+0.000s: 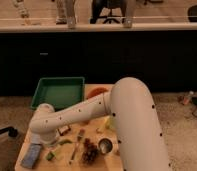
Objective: Place pepper in red bowl
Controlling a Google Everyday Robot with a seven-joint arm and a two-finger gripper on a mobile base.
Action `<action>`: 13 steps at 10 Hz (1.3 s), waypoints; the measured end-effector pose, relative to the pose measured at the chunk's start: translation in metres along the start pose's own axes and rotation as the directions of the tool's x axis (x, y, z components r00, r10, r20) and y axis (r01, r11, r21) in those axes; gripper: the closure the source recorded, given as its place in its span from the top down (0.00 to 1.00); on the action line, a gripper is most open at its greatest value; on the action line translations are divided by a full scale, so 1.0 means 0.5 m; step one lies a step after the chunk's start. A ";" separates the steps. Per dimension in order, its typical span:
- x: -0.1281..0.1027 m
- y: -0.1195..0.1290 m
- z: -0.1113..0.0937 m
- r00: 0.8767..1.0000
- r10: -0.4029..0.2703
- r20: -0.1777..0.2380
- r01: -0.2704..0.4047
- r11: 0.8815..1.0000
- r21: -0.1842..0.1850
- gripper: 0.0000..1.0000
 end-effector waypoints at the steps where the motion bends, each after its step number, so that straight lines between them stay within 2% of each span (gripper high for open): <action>1: -0.003 0.003 0.005 1.000 -0.003 0.000 0.003 1.000 0.006 0.80; 3: -0.007 0.006 0.011 1.000 -0.009 0.004 0.009 1.000 0.020 0.80; 4: -0.007 0.007 0.012 1.000 -0.009 0.002 0.009 1.000 0.020 0.75; 5: -0.006 0.010 0.010 1.000 -0.010 -0.001 0.010 1.000 0.016 0.67; 8: -0.006 0.009 0.007 1.000 -0.010 0.000 0.010 1.000 0.018 0.35; 11: -0.008 0.010 0.003 1.000 -0.007 -0.002 0.007 1.000 0.021 0.07; 12: -0.008 0.003 0.004 1.000 -0.013 0.002 0.013 1.000 0.028 0.01; 13: -0.010 0.002 0.004 1.000 -0.012 0.003 0.012 1.000 0.029 0.00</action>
